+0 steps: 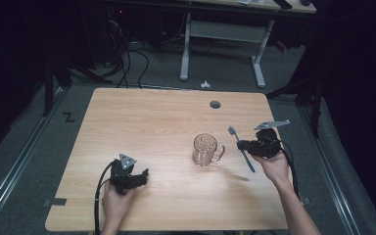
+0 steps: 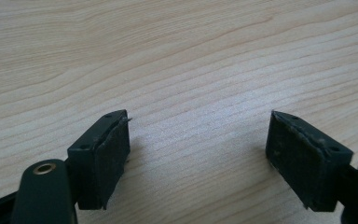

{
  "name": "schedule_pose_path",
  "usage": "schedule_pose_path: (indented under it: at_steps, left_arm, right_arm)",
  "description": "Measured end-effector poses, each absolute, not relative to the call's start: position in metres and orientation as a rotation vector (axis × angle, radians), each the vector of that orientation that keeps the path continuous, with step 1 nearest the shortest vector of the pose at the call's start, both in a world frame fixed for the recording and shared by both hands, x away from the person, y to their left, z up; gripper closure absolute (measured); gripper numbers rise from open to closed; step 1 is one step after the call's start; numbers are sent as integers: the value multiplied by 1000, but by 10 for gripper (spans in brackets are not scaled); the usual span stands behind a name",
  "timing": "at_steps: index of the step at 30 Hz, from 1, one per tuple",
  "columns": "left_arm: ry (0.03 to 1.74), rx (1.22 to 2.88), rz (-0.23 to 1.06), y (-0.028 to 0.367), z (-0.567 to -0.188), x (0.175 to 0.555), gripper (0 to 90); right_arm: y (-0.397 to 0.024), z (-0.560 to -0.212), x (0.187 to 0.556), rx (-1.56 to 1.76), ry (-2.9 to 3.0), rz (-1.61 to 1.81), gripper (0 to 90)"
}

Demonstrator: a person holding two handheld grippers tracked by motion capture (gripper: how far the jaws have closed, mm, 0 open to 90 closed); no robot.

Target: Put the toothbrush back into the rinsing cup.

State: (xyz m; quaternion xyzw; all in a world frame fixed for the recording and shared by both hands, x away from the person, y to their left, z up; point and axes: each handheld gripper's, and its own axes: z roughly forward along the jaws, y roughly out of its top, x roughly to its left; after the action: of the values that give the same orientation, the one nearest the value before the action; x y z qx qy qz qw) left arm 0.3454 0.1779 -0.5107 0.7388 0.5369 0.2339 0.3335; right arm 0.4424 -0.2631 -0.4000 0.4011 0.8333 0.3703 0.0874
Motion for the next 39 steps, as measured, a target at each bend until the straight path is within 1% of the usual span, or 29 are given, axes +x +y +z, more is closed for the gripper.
schedule_pose_path:
  at_steps: [18, 39]
  left_arm:
    - [1402, 1929, 611, 178, -511, 345, 222]
    - [1402, 1929, 611, 178, -511, 345, 222]
  right_arm:
    - [-254, -393, 429, 1126, 2445, 1302, 799]
    - [-242, -388, 428, 1074, 2417, 1425, 801]
